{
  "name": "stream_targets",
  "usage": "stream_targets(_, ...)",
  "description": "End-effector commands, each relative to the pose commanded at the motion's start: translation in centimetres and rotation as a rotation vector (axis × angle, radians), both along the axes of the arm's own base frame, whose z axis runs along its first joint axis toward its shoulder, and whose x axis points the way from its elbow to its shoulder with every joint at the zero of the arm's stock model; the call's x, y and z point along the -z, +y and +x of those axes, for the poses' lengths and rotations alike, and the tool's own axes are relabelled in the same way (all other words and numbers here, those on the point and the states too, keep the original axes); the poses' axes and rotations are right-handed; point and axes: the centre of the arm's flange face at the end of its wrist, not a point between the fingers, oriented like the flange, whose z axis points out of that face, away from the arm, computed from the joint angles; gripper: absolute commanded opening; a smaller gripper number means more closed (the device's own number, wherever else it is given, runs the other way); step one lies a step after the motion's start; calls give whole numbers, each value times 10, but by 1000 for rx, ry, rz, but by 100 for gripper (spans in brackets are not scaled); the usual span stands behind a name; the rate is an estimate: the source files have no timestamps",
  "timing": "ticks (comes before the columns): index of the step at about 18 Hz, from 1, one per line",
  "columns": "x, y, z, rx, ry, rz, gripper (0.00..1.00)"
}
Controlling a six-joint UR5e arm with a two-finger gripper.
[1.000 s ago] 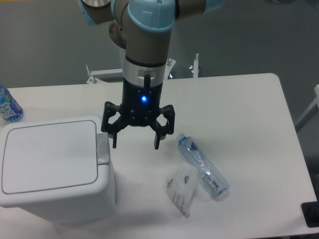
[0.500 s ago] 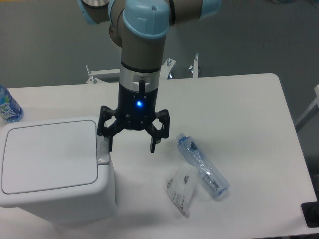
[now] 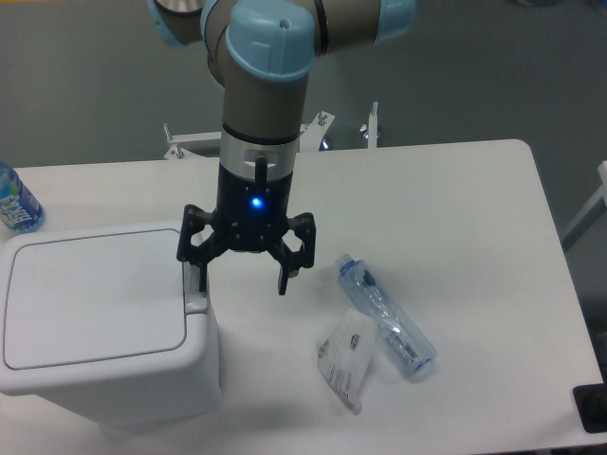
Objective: Open the trash can
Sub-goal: 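Press down on the lid's back edge to tip the lid open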
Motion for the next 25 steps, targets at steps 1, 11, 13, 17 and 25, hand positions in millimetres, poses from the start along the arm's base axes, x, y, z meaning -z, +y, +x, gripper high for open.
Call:
stream_targets(1,0,0,0,0,1,1,100)
stream_targets(11,6,1,-1,0,6,7,100)
stream_targets(13,6,1,-1,-1,18,18,100)
stream_targets(17,2,1,-1,-2,25,27,100)
stream_targets(25,-63,-20,-47,-84,116,109,100)
